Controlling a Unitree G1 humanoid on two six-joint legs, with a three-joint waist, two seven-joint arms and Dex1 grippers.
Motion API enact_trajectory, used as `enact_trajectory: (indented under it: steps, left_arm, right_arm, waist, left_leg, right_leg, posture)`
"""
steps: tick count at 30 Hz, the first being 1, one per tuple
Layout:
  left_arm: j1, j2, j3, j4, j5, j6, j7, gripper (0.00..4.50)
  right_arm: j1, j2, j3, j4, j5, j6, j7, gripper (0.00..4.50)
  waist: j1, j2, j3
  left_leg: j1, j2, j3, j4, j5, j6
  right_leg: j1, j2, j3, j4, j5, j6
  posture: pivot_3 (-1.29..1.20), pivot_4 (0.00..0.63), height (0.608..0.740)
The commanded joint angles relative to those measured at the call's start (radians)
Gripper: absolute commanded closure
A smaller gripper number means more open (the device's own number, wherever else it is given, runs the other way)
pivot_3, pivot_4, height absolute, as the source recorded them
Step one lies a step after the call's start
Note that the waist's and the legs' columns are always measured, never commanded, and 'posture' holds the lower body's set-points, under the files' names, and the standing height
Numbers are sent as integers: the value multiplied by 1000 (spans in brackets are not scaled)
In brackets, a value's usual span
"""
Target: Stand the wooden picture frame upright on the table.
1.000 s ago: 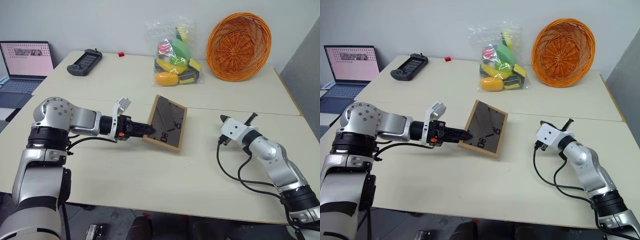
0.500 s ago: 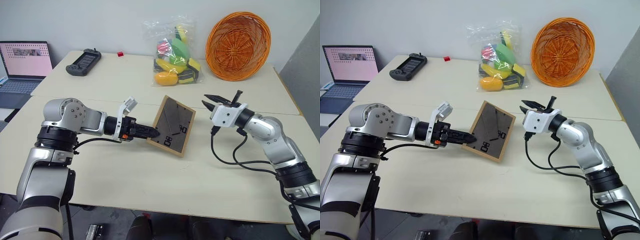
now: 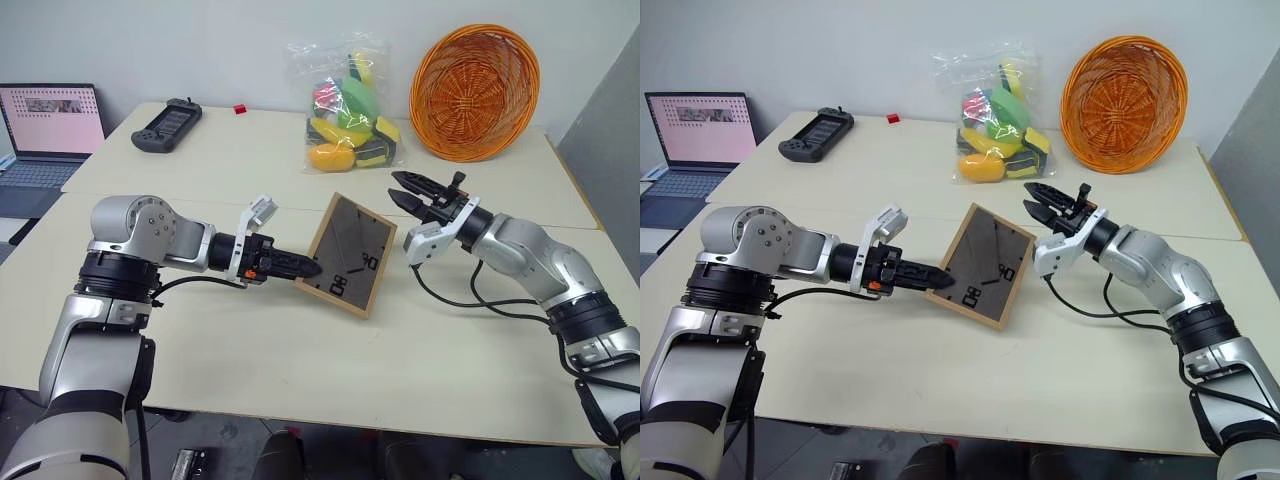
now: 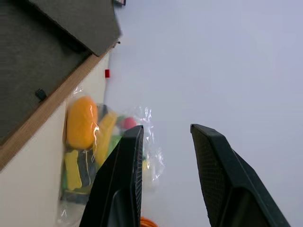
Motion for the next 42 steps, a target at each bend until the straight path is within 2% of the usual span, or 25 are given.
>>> enact_trajectory:
  steps: [1, 5, 10, 20, 22, 23, 24, 25, 26, 27, 29, 30, 35, 42]
  left_arm:
    - [-42, 2, 52, -43, -26, 18, -38, 3197]
    - [-51, 16, 36, -38, -74, 20, -55, 3197]
    - [-45, 13, 33, -38, -87, 20, -31, 3197]
    - [-47, 4, 36, -6, -76, 20, -4, 3197]
    - [-46, 1, 36, -7, -76, 20, 0, 3197]
    - [-44, 3, 37, -10, -78, 20, 1, 3197]
    - [-44, 6, 37, -12, -84, 20, -2, 3197]
    - [-45, 7, 38, -11, -86, 20, -2, 3197]
    - [-46, 9, 38, -11, -87, 20, -2, 3197]
    - [-46, 9, 38, -9, -86, 20, -1, 3197]
    - [-44, 8, 39, -9, -83, 20, 2, 3197]
    - [-43, 7, 40, -9, -83, 20, 5, 3197]
    - [-40, 6, 44, -8, -84, 20, 12, 3197]
    - [-36, -5, 63, -1, -81, 20, 25, 3197]
  right_arm:
    - [-27, 15, -3, 46, -6, -39, -65, 2827]
    - [-62, -30, 74, 34, -255, -73, -309, 2827]
    - [-96, -40, 117, 63, -338, -94, -435, 2827]
    - [-117, -32, 115, 23, -333, -98, -472, 2827]
    - [-107, -11, 116, 25, -283, -98, -401, 2827]
    - [-98, 8, 117, 58, -215, -102, -316, 2827]
    - [-78, 42, 98, 106, -70, -77, -179, 2827]
    - [-42, 92, 66, 133, 139, 21, 38, 2827]
    - [-5, 141, 26, 121, 346, 156, 243, 2827]
    - [30, 195, -31, 32, 597, 418, 449, 2827]
    - [33, 255, -124, -132, 937, 837, 664, 2827]
    - [17, 265, -161, -184, 1031, 967, 712, 2827]
    - [-57, 269, -266, -281, 1201, 1266, 754, 2827]
    - [-116, 242, -348, -268, 1306, 1521, 745, 2827]
  waist:
    - [-1, 0, 0]
    - [-1, 0, 0]
    - [-2, 0, 0]
    - [-2, 0, 0]
    - [-3, 0, 0]
    - [-3, 0, 0]
    - [-4, 0, 0]
    - [-5, -1, 0]
    - [-7, -1, 0]
    - [-9, -1, 0]
    - [-8, -1, 0]
    - [-6, -1, 1]
    - [-3, 0, 1]
    - [-2, 0, 1]
  left_leg:
    - [0, 0, 0, 0, 0, 0]
    - [0, -1, -1, 2, 0, 0]
    - [1, -2, -1, 3, 0, 0]
    - [1, -5, -2, 3, 1, 1]
    - [1, -5, -3, 3, 1, 1]
    - [1, -5, -3, 3, 1, 1]
    - [1, -5, -3, 3, 1, 1]
    - [1, -5, -3, 3, 1, 1]
    - [2, -5, -3, 3, 1, 2]
    - [3, -5, -4, 2, 1, 2]
    - [4, -5, -4, 2, 1, 2]
    - [4, -5, -5, 2, 1, 2]
    - [3, -6, -7, 2, 0, 3]
    - [3, -6, -8, 2, 0, 5]
  right_leg:
    - [0, 0, 0, 1, 0, 0]
    - [0, -1, 0, 4, 0, 0]
    - [0, -1, 1, 5, 0, 0]
    - [0, -3, 1, 6, 0, 0]
    - [0, -3, 1, 6, 0, 0]
    - [0, -3, 1, 6, 0, 0]
    - [0, -3, 1, 6, 0, 0]
    - [1, -3, 0, 6, 0, 0]
    - [2, -3, 0, 5, 0, 0]
    - [5, -3, 0, 4, 0, 0]
    - [7, -3, -1, 5, 0, 0]
    - [7, -4, -2, 6, 0, 0]
    - [5, -6, -6, 7, 0, 0]
    - [4, -5, -6, 6, 0, 0]
  posture:
    - [0, 150, 740]
    - [0, 150, 740]
    - [0, 150, 740]
    - [0, 150, 740]
    - [0, 150, 740]
    - [0, 150, 740]
    - [0, 150, 740]
    - [0, 150, 740]
    - [0, 150, 740]
    - [0, 150, 740]
    - [0, 150, 740]
    - [0, 150, 740]
    - [0, 150, 740]
    - [0, 150, 740]
